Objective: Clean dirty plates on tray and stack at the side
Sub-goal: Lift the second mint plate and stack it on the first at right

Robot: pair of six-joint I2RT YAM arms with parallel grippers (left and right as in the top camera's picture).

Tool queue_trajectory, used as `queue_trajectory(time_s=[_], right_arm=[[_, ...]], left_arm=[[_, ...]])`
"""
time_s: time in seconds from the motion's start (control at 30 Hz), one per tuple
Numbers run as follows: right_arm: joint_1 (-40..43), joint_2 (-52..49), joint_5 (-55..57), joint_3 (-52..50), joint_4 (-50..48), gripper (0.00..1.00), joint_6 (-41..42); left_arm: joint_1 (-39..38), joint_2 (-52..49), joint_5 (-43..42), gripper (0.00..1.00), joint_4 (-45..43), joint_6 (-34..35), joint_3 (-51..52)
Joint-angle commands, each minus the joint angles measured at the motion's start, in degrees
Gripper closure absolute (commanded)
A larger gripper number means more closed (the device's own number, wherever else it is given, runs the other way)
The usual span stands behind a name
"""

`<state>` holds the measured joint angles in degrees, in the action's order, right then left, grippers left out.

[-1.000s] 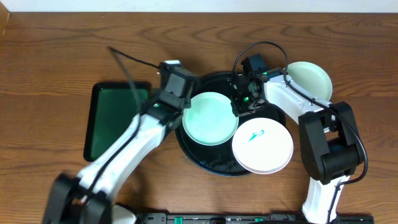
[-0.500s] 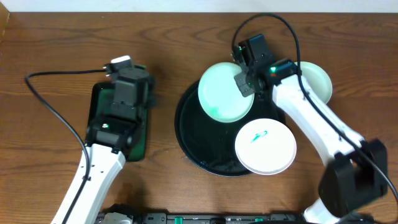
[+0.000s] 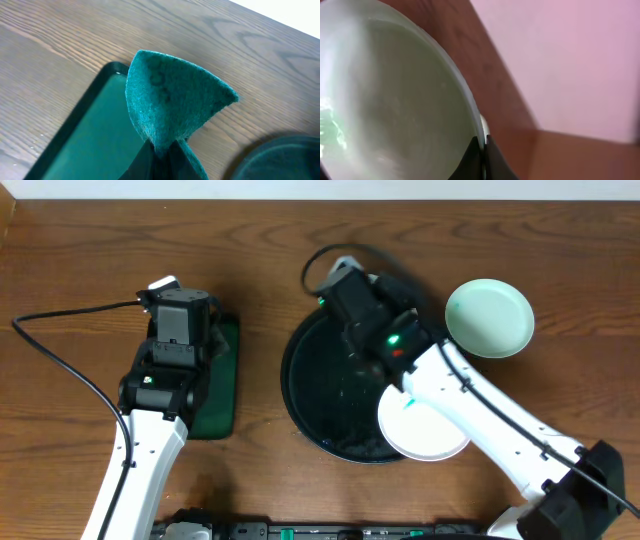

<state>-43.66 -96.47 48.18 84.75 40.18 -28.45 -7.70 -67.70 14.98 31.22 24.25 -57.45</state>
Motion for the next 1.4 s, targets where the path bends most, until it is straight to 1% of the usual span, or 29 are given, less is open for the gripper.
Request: queue_trajectory(time_s=[0.0,0.1,0.2,0.33,0.4,0.47,0.6,0.73,0.8,0.87,0.93,1.0,1.13,1.23,1.37], right_arm=[[-3.04,0.98,10.45,0.85,-1.66,0.99,-9.53],[-5.44,1.01,14.03,0.85,-4.15,0.99,-11.80],[-6.40,0.98,14.53,0.85,-4.70,0.99,-12.07],[-5.73,0.98,13.46,0.85,-4.46,0.99,-8.61],[-4.42,0.98,8.13,0.85,-2.91,0.99,-5.44],[-2.19,0.98,-1.60,0.85,0.00,0.99,-2.05],[8.04,0.98,-22.88,0.85,2.32,0.99,7.82],[23.56,0.87,-46.73,0.85,4.04,0.99,15.65],[31.36,0.70,-55.49,0.85,5.73,0.99,18.23],[38.71,0.31,-61.24,0.83,7.30,0.99,19.34],[46.23,-0.35,-63.52,0.57,8.02,0.99,20.90],[52.72,-1.29,-63.47,0.28,8.04,0.99,22.88],[62.01,-3.98,-63.52,0.20,6.93,0.99,26.88],[66.03,-7.08,-64.41,0.20,5.07,0.99,27.78],[67.23,-11.19,-66.14,0.20,2.75,0.99,28.04]], left_arm=[[0.26,0.68,-2.14,0.93,0.37,0.92,0.37],[0.26,0.68,-2.14,0.93,0.85,0.92,0.68],[0.26,0.68,-2.14,0.93,1.27,0.92,1.11],[0.26,0.61,-2.14,0.92,1.75,0.92,1.14],[0.26,0.61,-2.14,0.93,1.73,0.92,1.14],[0.26,0.61,-2.14,0.93,1.77,0.92,1.14],[0.24,0.61,-2.16,0.93,2.21,0.92,1.14],[0.26,0.61,-2.16,0.93,2.19,0.92,1.14],[0.26,0.59,-2.16,0.93,2.19,0.92,1.14],[0.26,0.48,-2.16,0.92,2.19,0.92,1.14],[0.24,0.28,-2.16,0.92,2.16,0.92,1.14],[0.24,0.02,-2.16,0.92,2.19,0.92,1.14],[0.24,-0.52,-2.19,0.93,2.19,0.94,1.14],[0.24,-0.79,-2.19,0.93,2.16,0.94,1.14],[0.24,-0.79,-2.19,0.92,2.01,0.96,1.14]])
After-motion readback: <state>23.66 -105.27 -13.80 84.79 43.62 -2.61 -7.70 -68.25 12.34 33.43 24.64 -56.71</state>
